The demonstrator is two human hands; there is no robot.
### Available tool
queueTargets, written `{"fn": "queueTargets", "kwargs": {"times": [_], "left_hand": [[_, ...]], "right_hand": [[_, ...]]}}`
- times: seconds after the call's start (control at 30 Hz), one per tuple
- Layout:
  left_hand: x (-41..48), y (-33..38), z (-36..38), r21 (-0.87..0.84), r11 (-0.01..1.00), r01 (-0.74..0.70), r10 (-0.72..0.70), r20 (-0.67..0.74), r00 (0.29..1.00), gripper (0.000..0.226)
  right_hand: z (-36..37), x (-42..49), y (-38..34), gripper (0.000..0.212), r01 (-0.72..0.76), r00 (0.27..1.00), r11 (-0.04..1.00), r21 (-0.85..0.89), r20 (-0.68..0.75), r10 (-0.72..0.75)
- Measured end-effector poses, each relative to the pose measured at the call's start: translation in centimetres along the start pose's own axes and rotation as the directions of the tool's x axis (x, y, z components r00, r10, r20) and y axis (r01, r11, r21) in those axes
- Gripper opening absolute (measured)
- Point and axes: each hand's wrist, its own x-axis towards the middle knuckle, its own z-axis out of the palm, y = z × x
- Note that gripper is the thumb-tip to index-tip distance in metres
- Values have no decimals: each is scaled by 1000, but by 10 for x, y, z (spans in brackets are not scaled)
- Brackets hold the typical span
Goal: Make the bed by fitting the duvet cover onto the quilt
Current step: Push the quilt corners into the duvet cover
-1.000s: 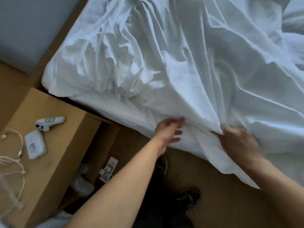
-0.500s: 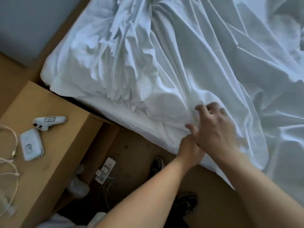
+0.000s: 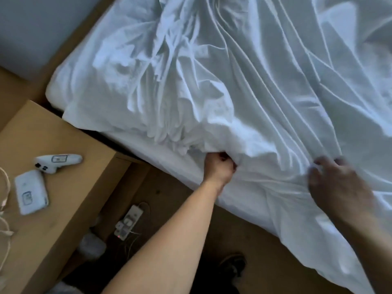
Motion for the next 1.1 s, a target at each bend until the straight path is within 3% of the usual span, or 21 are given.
{"fn": "queueTargets", "kwargs": {"times": [0.07,0.1,0.13,0.17,0.2,0.27,0.3,0.37,0.4,0.47,0.53,0.63,0.7,0.77,0.87,0.93,1.07,1.1], "left_hand": [[-12,-12,26,291,950,-114,61,184,981,25],[-18,-18,35,487,833,-262,101,333,938,32],[-25,-22,41,615,654,-439,117,492,863,40],[-29,-24,42,671,499,-549,67,601,796,44],[-31,-23,38,690,472,-549,-10,627,779,42],[-26,-18,18,657,686,-313,-151,549,822,22],[-22,-15,2,569,813,-123,-223,500,837,15],[-12,-11,-34,278,946,164,-259,349,901,8],[-5,-8,-49,75,964,255,-266,233,936,17],[13,-3,-73,-259,926,276,-277,33,960,39],[27,1,-82,-363,905,220,-256,-54,965,37],[30,7,-61,-396,907,142,-193,-92,977,7],[30,9,-39,-391,913,113,-175,-127,976,15],[27,8,-19,-241,965,102,-140,-147,979,25],[7,-4,5,57,995,82,-81,-17,997,25],[-8,-8,16,171,981,92,-115,126,985,24],[-3,4,-16,3,968,249,-244,207,947,12],[3,10,-32,-97,942,322,-298,208,932,25]], "right_hand": [[-6,0,-60,36,239,959,966,101,-182,-218],[-5,1,-89,49,319,940,943,92,-161,-302],[0,3,-113,58,356,933,932,58,-79,-352],[8,6,-130,57,366,931,931,11,5,-366],[17,11,-139,48,366,929,930,-12,55,-365],[25,18,-137,35,388,919,919,68,47,-391],[25,20,-128,36,405,912,907,110,24,-410],[24,18,-101,42,422,906,896,136,-25,-422],[24,15,-83,43,421,907,899,123,-27,-421],[23,7,-43,46,369,928,927,66,25,-371],[17,3,-2,51,296,952,955,21,77,-297],[2,10,9,48,168,964,983,-71,220,-149],[-3,21,-6,47,164,961,980,-114,244,-132],[-9,28,-30,47,242,967,965,-102,101,-232],[-8,30,-84,56,472,869,881,1,-171,-465],[1,36,-118,56,516,844,855,-55,-135,-518],[22,55,-123,33,486,871,871,68,38,-490],[24,57,-112,31,498,861,859,122,47,-506]]}}
